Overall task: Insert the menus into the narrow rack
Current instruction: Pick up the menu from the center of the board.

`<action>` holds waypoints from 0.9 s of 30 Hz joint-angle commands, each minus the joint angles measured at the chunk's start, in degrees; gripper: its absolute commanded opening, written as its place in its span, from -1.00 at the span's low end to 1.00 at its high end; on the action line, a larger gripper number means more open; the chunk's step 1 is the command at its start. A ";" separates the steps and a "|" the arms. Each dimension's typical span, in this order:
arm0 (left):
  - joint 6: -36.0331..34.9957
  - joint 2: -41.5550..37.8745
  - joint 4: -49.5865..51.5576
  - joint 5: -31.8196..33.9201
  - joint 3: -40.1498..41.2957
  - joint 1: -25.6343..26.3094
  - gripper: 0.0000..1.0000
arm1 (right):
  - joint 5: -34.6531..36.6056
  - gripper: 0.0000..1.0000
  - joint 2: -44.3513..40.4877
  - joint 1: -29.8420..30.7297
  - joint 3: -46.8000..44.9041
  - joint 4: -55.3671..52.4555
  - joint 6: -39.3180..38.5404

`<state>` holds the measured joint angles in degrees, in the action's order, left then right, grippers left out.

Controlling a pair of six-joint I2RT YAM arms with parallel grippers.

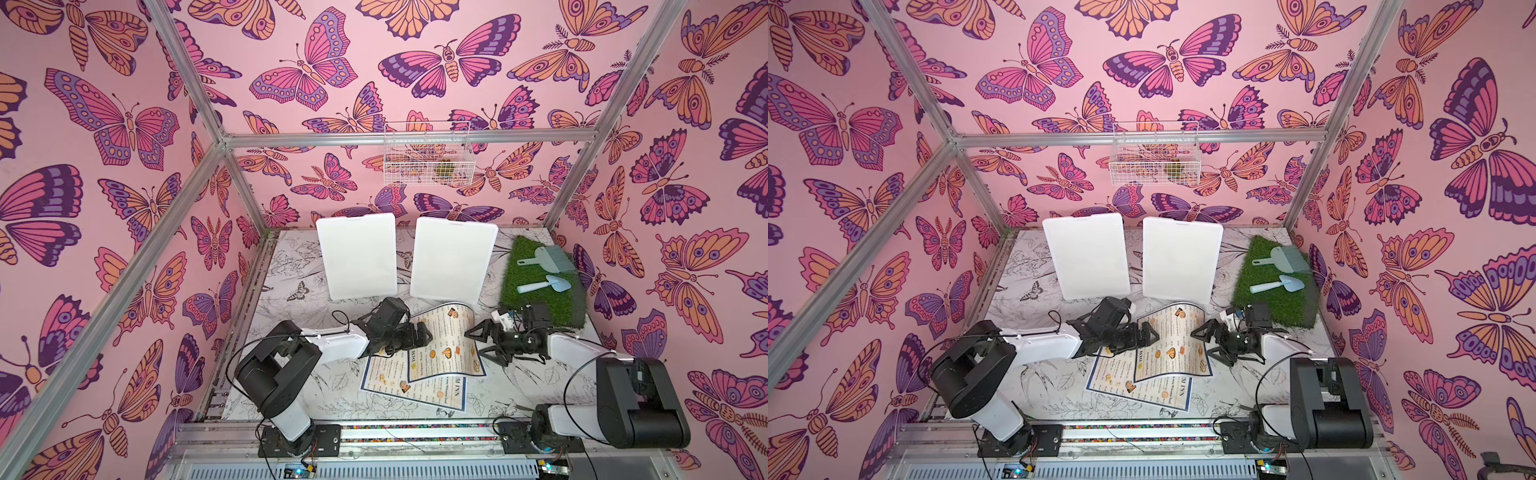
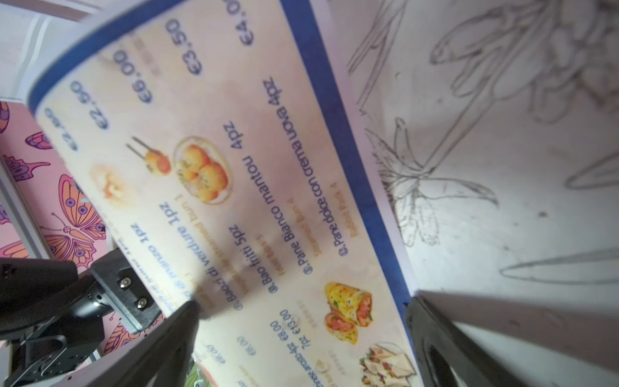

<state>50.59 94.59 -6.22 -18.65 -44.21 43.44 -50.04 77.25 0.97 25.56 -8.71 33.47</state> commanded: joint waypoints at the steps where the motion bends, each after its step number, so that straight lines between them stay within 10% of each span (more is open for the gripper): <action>1: 0.39 1.54 0.99 0.46 1.58 -0.64 0.96 | 0.58 0.98 1.18 1.77 -2.48 4.52 1.57; 27: 0.39 2.88 0.95 0.28 2.18 -1.17 0.95 | 5.45 0.98 -6.23 13.34 -1.45 11.99 6.00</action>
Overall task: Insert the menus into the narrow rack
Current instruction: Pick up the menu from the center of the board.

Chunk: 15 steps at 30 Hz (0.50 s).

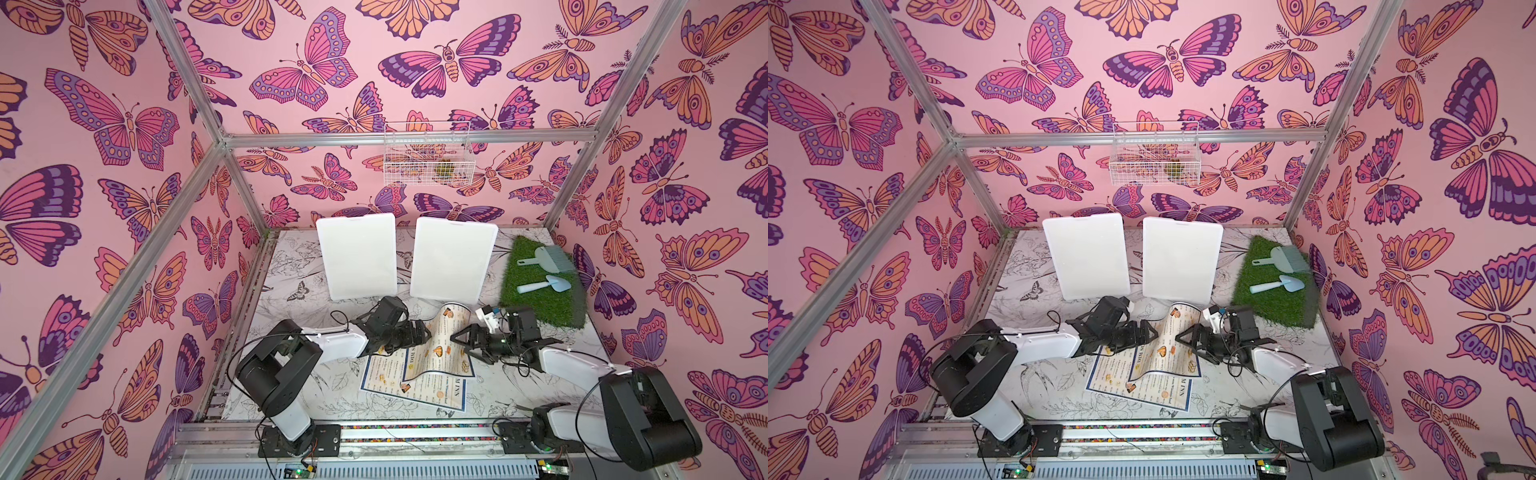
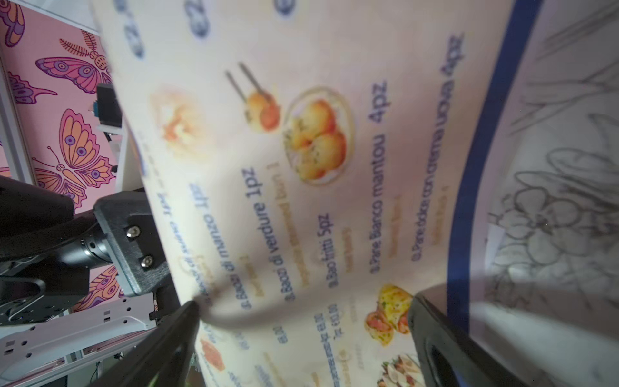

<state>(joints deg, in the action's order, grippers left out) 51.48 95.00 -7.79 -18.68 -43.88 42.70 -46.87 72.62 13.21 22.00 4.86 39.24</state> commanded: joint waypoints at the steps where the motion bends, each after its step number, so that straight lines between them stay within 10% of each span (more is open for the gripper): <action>1: -0.51 2.44 2.57 0.28 1.83 -0.47 0.95 | 2.45 0.98 -2.03 1.39 2.40 -1.97 0.17; 15: -0.86 3.40 2.57 -0.18 1.13 -0.42 0.94 | 6.63 0.98 -0.38 6.48 8.72 -8.78 -2.10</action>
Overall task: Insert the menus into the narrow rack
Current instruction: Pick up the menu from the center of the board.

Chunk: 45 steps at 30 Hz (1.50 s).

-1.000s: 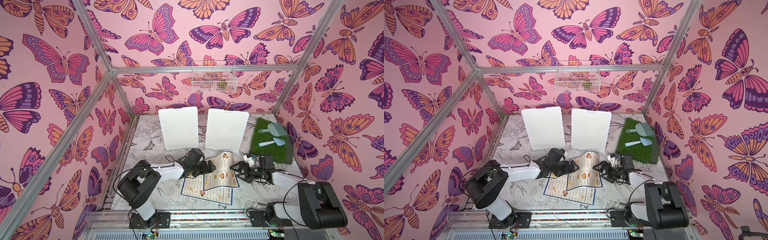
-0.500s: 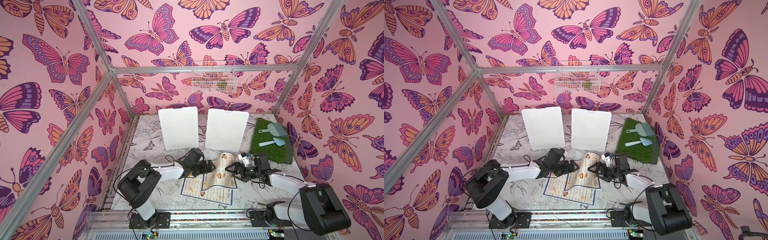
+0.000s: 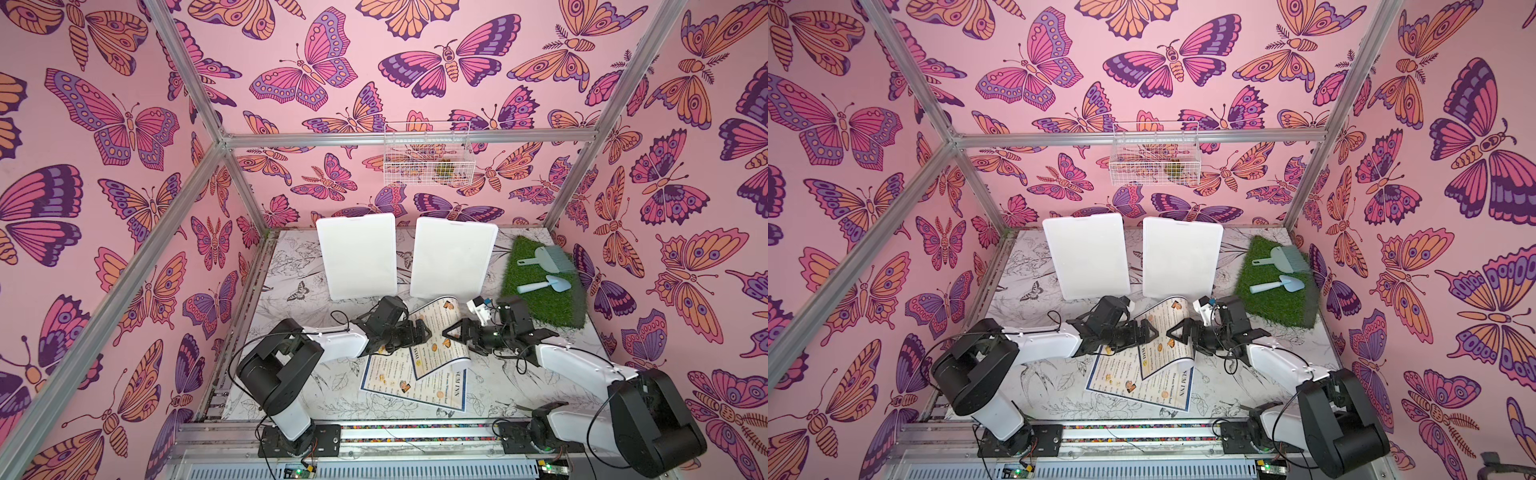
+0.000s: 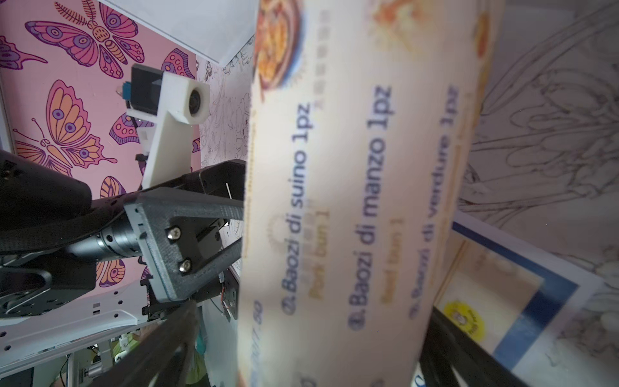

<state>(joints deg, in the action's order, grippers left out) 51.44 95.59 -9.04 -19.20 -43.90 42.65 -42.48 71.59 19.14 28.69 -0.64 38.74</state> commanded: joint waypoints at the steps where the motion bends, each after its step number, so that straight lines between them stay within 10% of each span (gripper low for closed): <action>1: -0.82 2.84 3.75 0.42 1.18 -0.38 0.94 | 3.15 0.98 0.97 0.61 2.52 -4.40 -2.09; 45: -1.17 -9.20 0.87 1.61 7.44 -7.21 0.93 | -2.91 0.22 13.64 0.26 -6.33 30.35 18.77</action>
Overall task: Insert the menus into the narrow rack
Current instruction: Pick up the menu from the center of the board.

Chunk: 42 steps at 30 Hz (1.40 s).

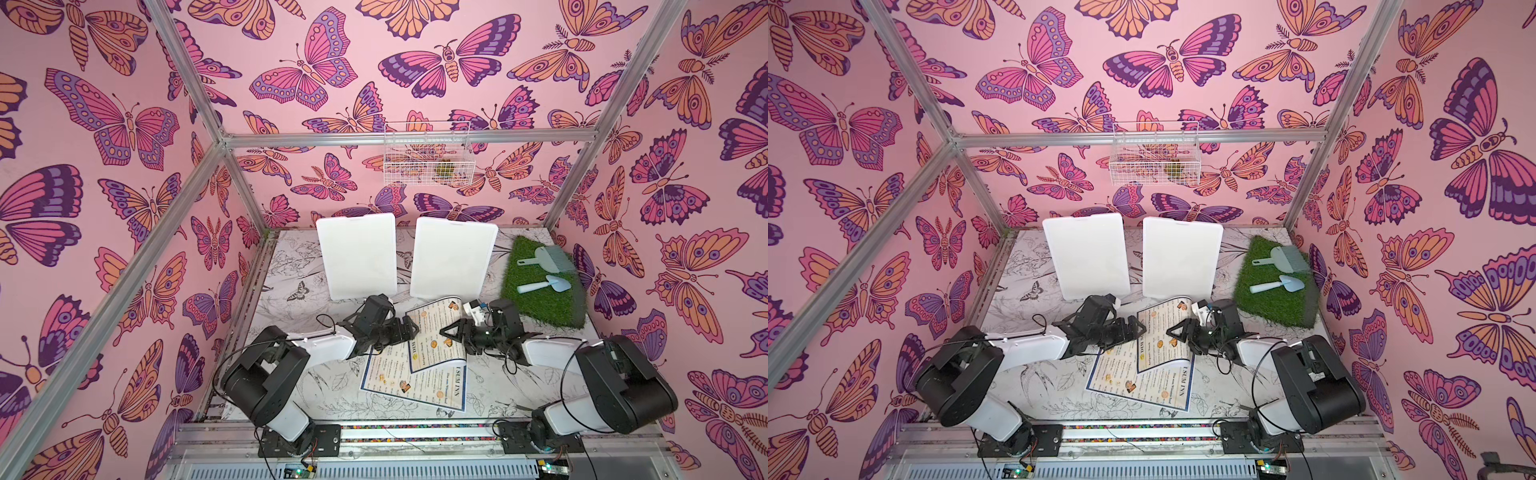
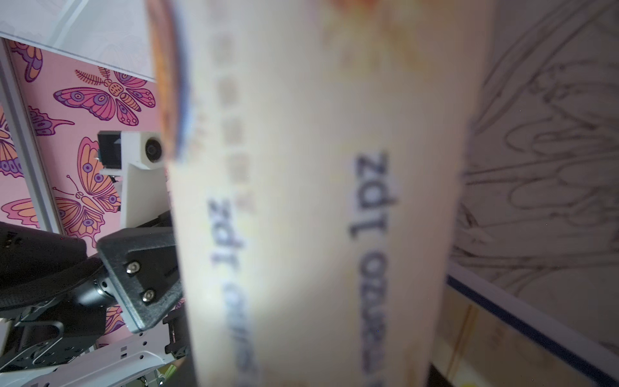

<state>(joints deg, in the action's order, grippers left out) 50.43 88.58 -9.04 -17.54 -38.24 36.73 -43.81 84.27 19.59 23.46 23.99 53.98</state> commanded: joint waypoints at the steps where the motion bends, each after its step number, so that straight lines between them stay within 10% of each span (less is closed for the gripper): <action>1: -0.24 -3.05 0.86 -0.46 2.30 -1.79 0.93 | -2.02 0.22 1.28 -0.24 -1.39 7.83 4.71; 22: 8.61 -9.63 -20.78 -12.61 7.80 -7.84 0.99 | -4.16 0.22 -3.93 -0.17 -0.59 28.95 22.22; 42: 24.80 -7.81 -50.64 -21.71 5.03 -7.24 0.96 | -3.84 0.27 -18.21 0.53 6.68 15.52 19.41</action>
<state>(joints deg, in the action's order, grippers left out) 71.07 79.18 -49.21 -36.14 -31.92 29.28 -47.22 66.26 19.66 29.17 41.28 74.74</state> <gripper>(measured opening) 0.979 0.635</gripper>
